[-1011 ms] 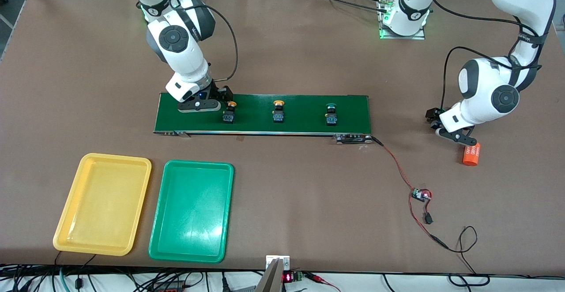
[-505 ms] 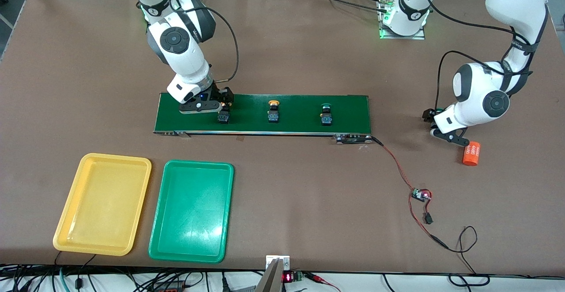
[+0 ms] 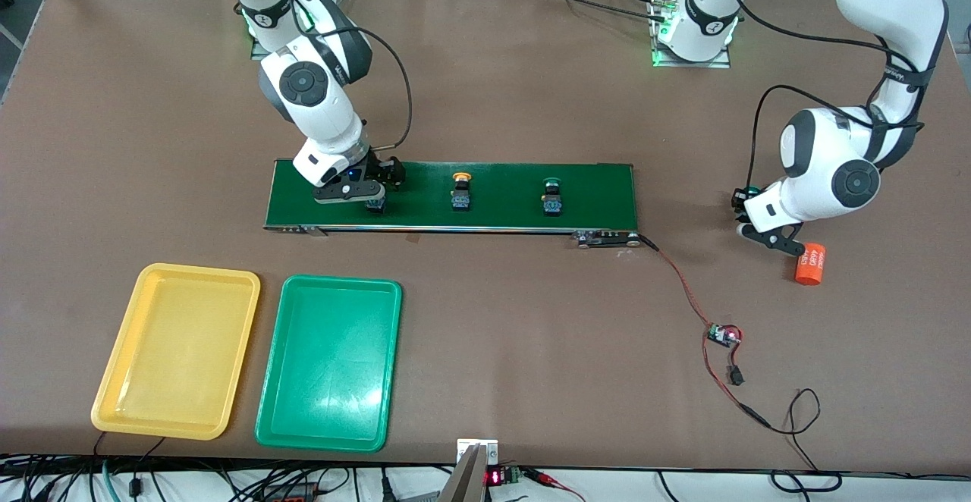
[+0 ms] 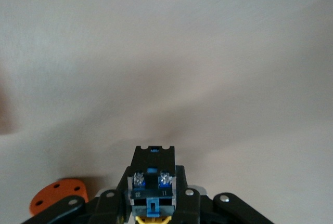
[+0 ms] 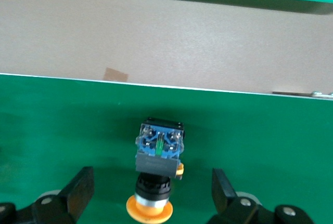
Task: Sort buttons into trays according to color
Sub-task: 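Carry the button to the yellow tray while the left gripper places another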
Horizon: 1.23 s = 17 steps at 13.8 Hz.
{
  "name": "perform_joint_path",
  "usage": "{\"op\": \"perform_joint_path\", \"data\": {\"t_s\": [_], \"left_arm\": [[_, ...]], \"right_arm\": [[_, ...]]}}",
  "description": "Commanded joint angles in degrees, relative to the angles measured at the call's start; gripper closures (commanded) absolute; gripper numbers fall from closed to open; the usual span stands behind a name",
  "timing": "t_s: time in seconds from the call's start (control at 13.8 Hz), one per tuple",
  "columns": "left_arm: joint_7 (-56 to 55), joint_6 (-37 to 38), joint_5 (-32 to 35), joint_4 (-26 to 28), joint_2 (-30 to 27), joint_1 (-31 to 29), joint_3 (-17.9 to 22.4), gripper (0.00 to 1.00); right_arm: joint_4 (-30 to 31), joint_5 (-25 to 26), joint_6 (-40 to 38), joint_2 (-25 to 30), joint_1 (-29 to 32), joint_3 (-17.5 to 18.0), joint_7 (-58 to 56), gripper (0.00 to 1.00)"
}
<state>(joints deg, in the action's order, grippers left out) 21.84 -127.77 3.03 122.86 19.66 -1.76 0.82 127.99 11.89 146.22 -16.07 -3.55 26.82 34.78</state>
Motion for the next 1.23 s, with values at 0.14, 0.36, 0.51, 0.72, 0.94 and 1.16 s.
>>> {"op": "perform_joint_path", "data": {"t_s": [0.14, 0.36, 0.51, 0.72, 0.94, 1.16], "left_arm": [[-17.82, 10.87, -1.44, -9.48, -0.94, 2.55, -8.61, 0.92], [-36.29, 10.52, -3.9, -12.37, -0.06, 3.16, -16.53, 0.89], [-42.47, 9.82, -5.3, -12.82, 0.73, 3.86, -19.35, 0.89], [-45.48, 4.56, -9.0, -12.03, 2.4, 4.83, -20.68, 0.87], [-49.86, 3.67, -9.18, -11.85, 4.07, 5.88, -21.81, 0.86], [-50.41, -0.19, -9.18, -9.58, 4.69, 6.24, -21.91, 0.82]], "right_arm": [[-0.9, 5.08, 0.82, -2.38, 3.2, 0.25, 0.38, 0.48], [-1.52, 4.99, 1.7, -3.61, 3.29, -0.01, 0.46, 0.71], [-1.96, 4.99, 1.61, -3.62, 3.81, -0.1, 0.38, 0.73], [-4.93, 4.81, 0.13, -3.09, 5.57, -0.1, -0.41, 0.88], [-14.23, 4.64, -8.46, -2.82, 9.43, -0.1, -5.57, 0.88], [-21.45, 4.46, -11.83, -4.31, 16.27, -0.19, -15.15, 0.88]]}}
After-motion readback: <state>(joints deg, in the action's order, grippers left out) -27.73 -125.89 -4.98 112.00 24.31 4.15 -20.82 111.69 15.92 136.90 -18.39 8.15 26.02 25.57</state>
